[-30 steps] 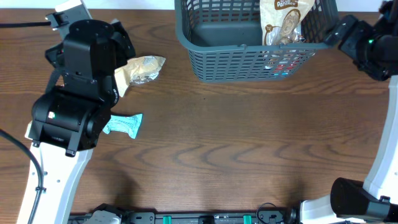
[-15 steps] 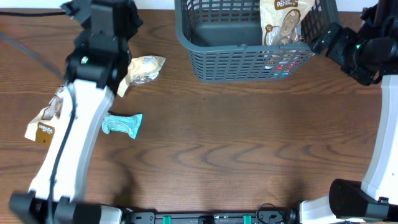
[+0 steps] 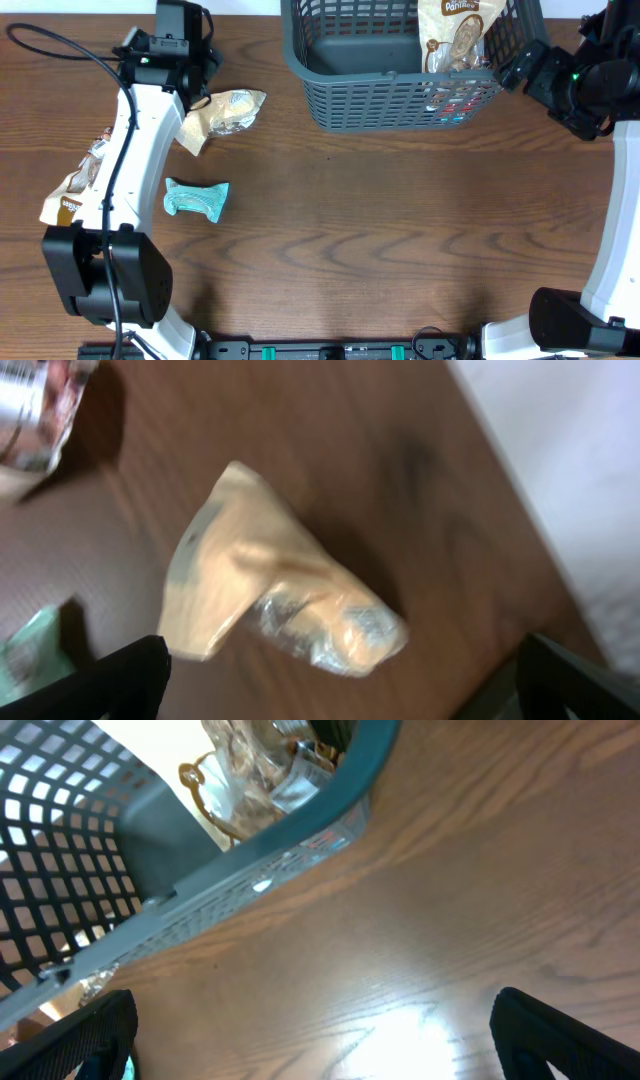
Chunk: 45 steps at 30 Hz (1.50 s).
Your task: Pack container
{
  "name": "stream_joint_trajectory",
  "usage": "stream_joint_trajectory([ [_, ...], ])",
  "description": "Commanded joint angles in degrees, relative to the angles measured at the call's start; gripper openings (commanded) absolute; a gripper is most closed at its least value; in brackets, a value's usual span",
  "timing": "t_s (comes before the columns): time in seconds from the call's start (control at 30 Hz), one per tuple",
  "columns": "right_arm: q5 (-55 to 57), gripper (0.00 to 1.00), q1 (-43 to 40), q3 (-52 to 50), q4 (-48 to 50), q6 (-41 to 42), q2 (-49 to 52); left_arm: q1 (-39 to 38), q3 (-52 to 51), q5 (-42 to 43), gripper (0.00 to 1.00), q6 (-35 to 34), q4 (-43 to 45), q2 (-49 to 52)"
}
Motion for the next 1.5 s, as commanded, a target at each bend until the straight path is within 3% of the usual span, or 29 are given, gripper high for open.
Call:
stream_joint_trajectory([
  [0.0,-0.4,0.99,0.3,0.3,-1.0,-1.0,0.3,-0.1,1.7,2.1,0.99,-1.0,-1.6,0.2],
  [0.07,-0.4,0.99,0.3,0.3,-1.7,-1.0,0.3,-0.1,1.7,2.0,0.99,-3.3,-1.2,0.4],
  [0.27,-0.5,0.99,0.3,0.3,-3.4,-1.0,0.3,-0.1,1.7,2.8,0.99,-24.2,-0.5,2.2],
  [0.57,-1.4,0.99,0.3,0.3,-7.3,-1.0,0.3,-0.1,1.7,16.0,0.99,-42.3,5.7,9.8],
  [1.03,0.6,0.99,0.3,0.3,-9.4,-1.0,0.3,0.7,1.7,15.5,0.99,-45.2,6.9,15.7],
  [1.2,7.8,0.99,0.3,0.3,-9.4,0.5,0.3,1.6,1.7,12.3,0.99,-45.1,5.7,15.7],
  [1.47,8.0,0.99,0.3,0.3,-9.4,0.5,0.3,2.6,1.7,9.0,0.99,-44.1,5.5,15.7],
])
